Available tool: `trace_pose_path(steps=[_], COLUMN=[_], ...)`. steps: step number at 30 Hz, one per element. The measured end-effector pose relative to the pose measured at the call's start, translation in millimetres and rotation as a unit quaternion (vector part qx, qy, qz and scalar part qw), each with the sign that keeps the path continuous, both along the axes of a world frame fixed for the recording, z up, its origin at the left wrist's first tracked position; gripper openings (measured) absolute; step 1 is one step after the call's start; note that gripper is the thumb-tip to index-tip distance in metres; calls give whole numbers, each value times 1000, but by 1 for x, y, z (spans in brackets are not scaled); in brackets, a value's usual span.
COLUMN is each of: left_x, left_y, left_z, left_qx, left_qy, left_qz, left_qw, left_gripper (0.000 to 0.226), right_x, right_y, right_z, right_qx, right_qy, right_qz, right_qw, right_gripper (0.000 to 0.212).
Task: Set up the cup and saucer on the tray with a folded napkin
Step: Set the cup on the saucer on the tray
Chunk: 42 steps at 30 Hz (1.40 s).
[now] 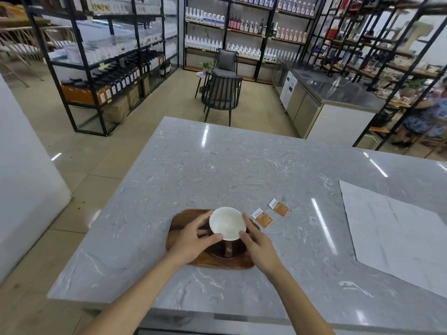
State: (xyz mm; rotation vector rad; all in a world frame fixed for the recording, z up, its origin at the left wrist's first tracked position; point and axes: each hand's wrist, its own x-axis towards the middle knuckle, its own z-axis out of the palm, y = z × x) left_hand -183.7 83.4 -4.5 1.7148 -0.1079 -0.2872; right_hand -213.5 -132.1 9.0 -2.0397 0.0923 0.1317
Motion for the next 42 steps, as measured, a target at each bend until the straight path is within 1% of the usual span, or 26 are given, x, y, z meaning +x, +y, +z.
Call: trace_pose_path(steps=[6,15,24,26,28,30,31,33,34,35,39,42], left_x=[0,4,5,4,1,-4,-7,-13,-17,-22,-53,-81], left_y=[1,3,1,4,4,0,-3,-15,-23,-33,-88,-138], left_z=[1,-2,1,5,9,15,18,25,29,33,47,52], left_qx=[-8,3,0,22,72,142,188,280,306,318,328,325], left_qy=[4,9,14,4,-30,-82,-122,-224,-267,-296,-367,-380], left_qz=[-10,-25,-13,4,13,21,26,31,28,23,-2,-30], left_qw=[1000,1000,1000,1000,997,986,974,933,913,900,870,866], left_gripper=[77,79,80,76,70,62,59,53,51,50,47,50], right_x=[-3,-4,-6,-10,-18,-24,-27,-33,-37,-43,-74,-101], right_y=[6,10,-2,-7,-18,-34,-44,-66,-77,-89,-136,-171], right_z=[-3,-10,-8,-4,2,11,15,22,26,30,40,44], right_qx=[0,7,10,12,-2,-41,-57,-80,-94,-107,-149,-185], right_qy=[-13,-9,-9,-25,-54,-81,-89,-109,-121,-135,-198,-227], right_qz=[-24,-45,-22,-14,-6,3,-1,-10,-12,-12,-29,-45], right_qw=[1000,999,1000,1000,999,996,994,991,988,985,968,955], right_gripper=[53,53,54,50,43,44,43,41,41,40,32,30])
